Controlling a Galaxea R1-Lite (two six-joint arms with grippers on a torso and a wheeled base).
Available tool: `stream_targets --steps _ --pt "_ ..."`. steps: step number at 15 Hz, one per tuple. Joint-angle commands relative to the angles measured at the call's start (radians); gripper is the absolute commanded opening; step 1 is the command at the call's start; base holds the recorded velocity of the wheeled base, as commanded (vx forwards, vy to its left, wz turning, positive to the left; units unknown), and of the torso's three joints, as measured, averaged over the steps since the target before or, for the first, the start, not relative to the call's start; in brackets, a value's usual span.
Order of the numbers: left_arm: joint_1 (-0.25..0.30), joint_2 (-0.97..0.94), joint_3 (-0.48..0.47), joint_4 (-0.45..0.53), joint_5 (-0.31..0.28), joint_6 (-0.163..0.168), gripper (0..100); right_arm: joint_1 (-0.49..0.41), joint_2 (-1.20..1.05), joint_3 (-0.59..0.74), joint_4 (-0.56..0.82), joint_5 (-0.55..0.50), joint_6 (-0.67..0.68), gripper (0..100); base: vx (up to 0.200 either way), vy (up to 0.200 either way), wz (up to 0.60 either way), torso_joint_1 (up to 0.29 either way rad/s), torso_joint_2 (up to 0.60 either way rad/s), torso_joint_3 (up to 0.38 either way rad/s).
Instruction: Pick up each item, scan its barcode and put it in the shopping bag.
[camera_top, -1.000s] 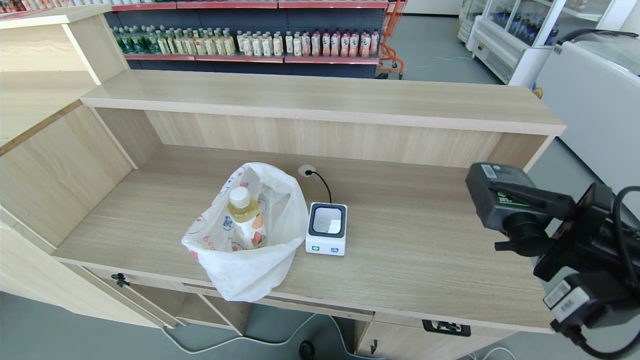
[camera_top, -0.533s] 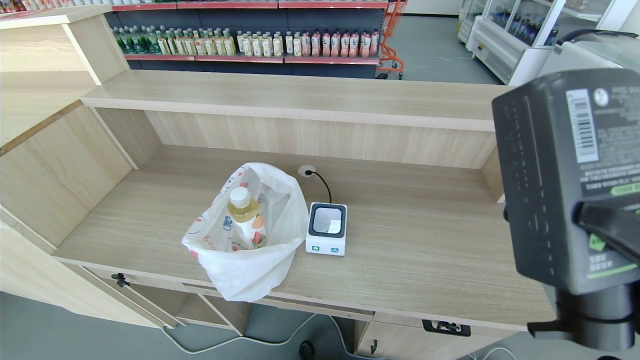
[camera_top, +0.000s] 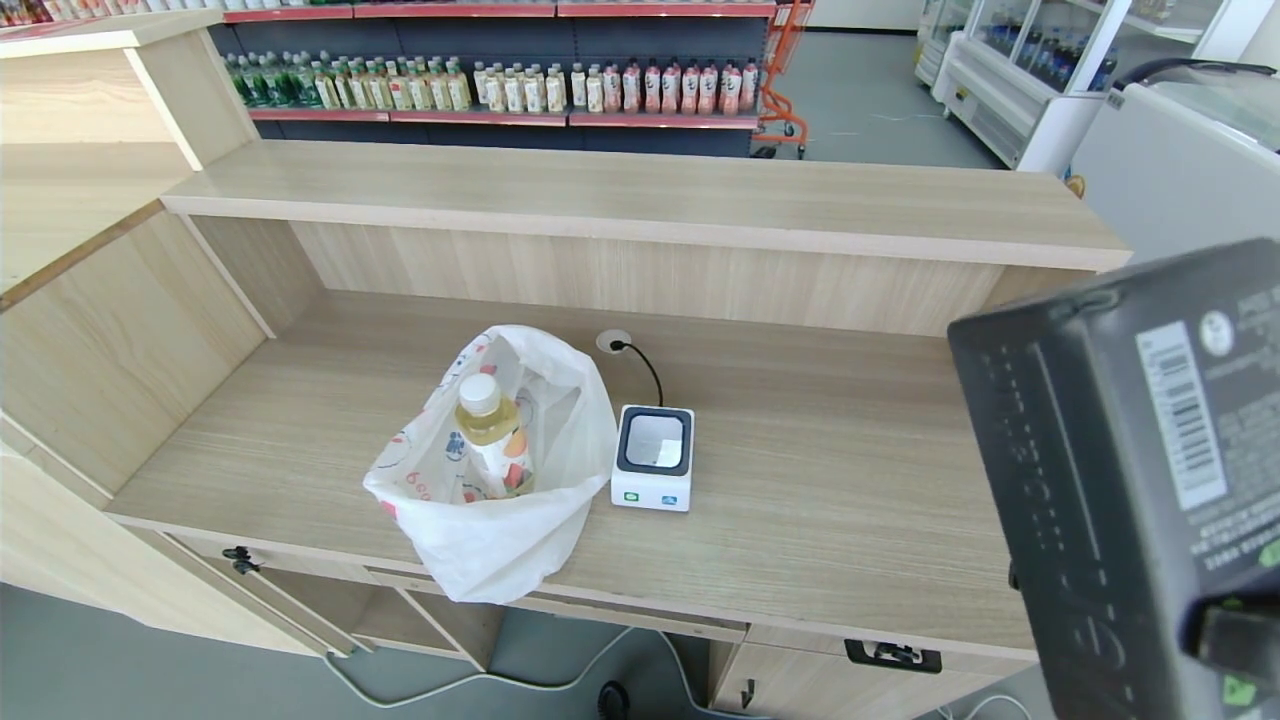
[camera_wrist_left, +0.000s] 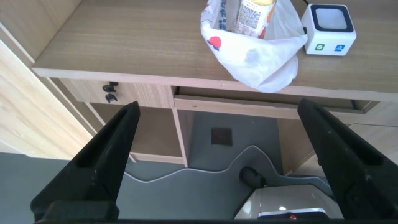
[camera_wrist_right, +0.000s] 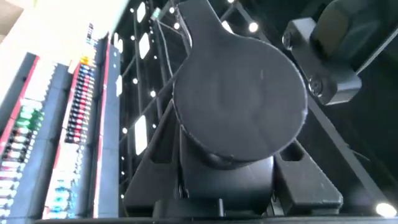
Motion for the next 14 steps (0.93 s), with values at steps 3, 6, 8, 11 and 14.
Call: stream_targets --steps 3,6,8,11,14 --pt "0.000 0.002 0.000 0.000 0.000 0.000 100 0.023 -0.133 -0.004 0.147 0.076 -0.040 0 0.000 0.000 0.00 0.000 0.00 0.000" --pt "0.000 0.002 0.000 0.000 0.000 0.000 100 0.022 -0.175 -0.007 0.179 0.086 -0.044 0 0.000 0.000 0.00 0.000 0.00 0.000" --pt "0.000 0.002 0.000 0.000 0.000 0.000 100 0.018 -0.192 -0.009 0.180 0.086 -0.036 0 0.000 0.000 0.00 0.000 0.00 0.000" --pt "0.000 0.002 0.000 0.000 0.000 0.000 100 0.018 -0.210 -0.007 0.190 0.087 -0.036 0 0.000 0.000 0.00 0.000 0.00 0.000" --pt "0.000 0.002 0.000 0.000 0.000 0.000 100 0.020 -0.225 -0.009 0.225 0.089 -0.036 0 0.000 0.000 0.00 0.000 0.00 0.000"
